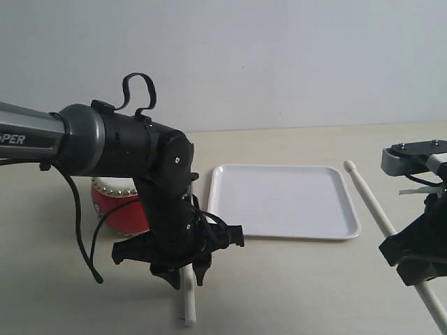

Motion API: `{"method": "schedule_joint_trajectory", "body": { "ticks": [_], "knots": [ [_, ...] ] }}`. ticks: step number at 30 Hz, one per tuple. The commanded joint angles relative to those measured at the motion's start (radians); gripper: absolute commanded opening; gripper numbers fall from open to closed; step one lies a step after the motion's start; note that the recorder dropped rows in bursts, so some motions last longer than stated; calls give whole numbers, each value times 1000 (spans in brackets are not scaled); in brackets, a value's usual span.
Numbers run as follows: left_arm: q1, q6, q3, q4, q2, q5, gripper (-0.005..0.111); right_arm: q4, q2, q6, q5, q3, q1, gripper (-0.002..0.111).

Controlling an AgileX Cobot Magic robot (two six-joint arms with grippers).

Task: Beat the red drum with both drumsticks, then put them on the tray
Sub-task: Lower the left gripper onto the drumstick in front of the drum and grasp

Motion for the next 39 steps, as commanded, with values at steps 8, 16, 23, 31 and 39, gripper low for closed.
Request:
{"method": "schedule_joint_trajectory", "body": {
  "ticks": [8, 16, 23, 31, 39],
  "knots": [
    [1, -13, -7, 4, 37, -7, 34, 19, -5, -29, -7, 2, 2, 0],
    [1, -13, -7, 8, 46, -28, 34, 24, -5, -30, -7, 2, 2, 0],
    [9, -9, -7, 8, 50, -21, 34, 24, -5, -31, -7, 2, 2, 0],
    [9, -5, -7, 8, 68, -14, 29, 24, -5, -31, -7, 2, 2, 0],
    [9, 57, -7, 11, 37, 2, 0, 24, -5, -31, -7, 2, 2, 0]
  ]
}}
